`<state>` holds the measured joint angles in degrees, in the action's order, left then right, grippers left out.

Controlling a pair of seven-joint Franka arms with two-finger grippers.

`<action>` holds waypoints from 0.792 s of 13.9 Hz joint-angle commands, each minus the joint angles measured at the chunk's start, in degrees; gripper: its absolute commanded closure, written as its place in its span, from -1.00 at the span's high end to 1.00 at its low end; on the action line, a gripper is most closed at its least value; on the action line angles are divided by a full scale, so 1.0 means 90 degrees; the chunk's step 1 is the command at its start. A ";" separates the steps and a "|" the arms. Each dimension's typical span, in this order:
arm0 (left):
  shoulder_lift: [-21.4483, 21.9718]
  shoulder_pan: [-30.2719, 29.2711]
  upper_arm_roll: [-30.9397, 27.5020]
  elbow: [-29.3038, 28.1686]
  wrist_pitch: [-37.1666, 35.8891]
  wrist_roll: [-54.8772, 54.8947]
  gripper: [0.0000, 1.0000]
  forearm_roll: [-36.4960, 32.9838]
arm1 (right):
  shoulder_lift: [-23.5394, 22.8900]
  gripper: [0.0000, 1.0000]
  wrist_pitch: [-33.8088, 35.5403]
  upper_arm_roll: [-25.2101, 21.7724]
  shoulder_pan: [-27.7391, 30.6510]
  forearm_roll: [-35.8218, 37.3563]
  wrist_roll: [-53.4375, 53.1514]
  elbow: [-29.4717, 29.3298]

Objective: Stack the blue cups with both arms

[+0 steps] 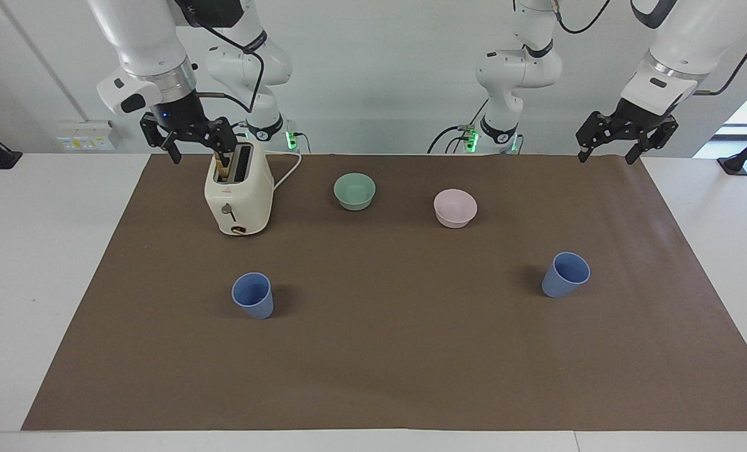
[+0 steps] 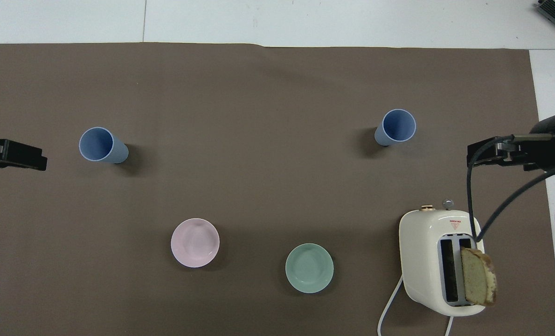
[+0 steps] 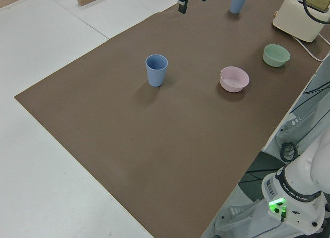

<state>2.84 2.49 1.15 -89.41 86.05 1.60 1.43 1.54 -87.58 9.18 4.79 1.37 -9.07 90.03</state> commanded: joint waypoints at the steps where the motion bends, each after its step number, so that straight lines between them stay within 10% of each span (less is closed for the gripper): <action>1: 0.0144 -0.0052 0.0019 -0.0163 -0.0078 0.0114 1.00 -0.0052 | 0.0141 1.00 -0.0044 0.0025 0.0034 -0.0054 0.0080 0.0163; 11: 0.0154 -0.0033 0.0038 -0.0173 -0.0137 0.0144 1.00 -0.0042 | 0.0112 1.00 -0.0054 0.0025 0.0034 -0.0045 0.0080 0.0114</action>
<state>2.84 2.49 1.28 -89.55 85.38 2.22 1.43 1.54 -87.58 9.18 4.79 1.37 -9.07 90.03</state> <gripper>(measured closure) 0.000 0.000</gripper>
